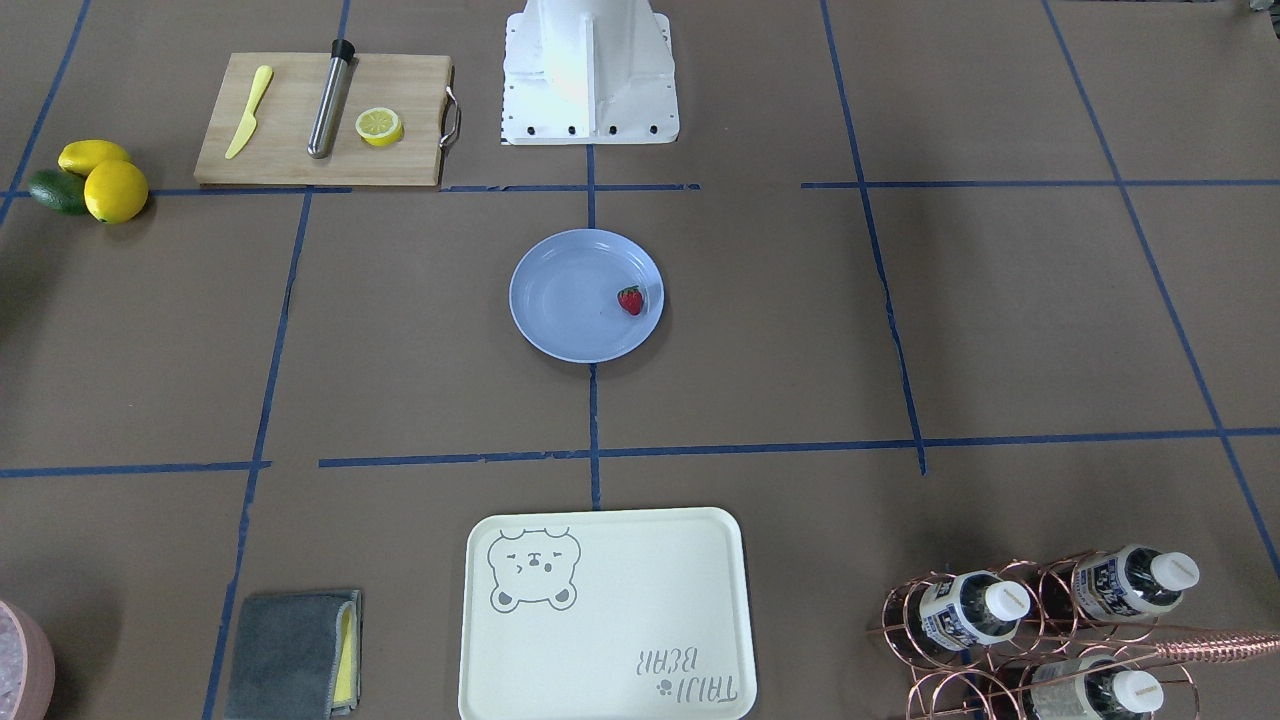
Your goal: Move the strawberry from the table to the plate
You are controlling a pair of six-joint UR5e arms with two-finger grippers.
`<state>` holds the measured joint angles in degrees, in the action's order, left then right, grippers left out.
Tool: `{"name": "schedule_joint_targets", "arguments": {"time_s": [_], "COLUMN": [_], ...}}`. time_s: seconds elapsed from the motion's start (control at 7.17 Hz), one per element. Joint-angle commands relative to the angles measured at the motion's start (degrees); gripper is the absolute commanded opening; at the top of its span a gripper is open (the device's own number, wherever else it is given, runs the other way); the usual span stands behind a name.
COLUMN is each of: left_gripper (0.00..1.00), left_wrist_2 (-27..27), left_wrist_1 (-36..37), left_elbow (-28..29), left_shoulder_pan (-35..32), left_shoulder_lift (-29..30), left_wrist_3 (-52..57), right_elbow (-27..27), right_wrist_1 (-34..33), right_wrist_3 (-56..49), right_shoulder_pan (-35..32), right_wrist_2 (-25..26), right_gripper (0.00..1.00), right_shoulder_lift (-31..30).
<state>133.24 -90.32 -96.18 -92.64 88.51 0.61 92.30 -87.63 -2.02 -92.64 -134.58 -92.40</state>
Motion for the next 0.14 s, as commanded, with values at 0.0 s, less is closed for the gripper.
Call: {"name": "schedule_joint_targets", "arguments": {"time_s": [0.0], "left_gripper": [1.0], "left_wrist_2": [0.0], "left_wrist_1": [0.0], "left_elbow": [-0.1], "left_shoulder_pan": [0.0], "left_shoulder_lift": [0.0], "left_wrist_3": [0.0], "right_elbow": [0.1], "right_wrist_1": [0.0], "right_wrist_3": [0.0], "right_shoulder_pan": [0.0], "right_wrist_2": [-0.1], "right_gripper": [1.0], "right_shoulder_lift": [0.0]}}
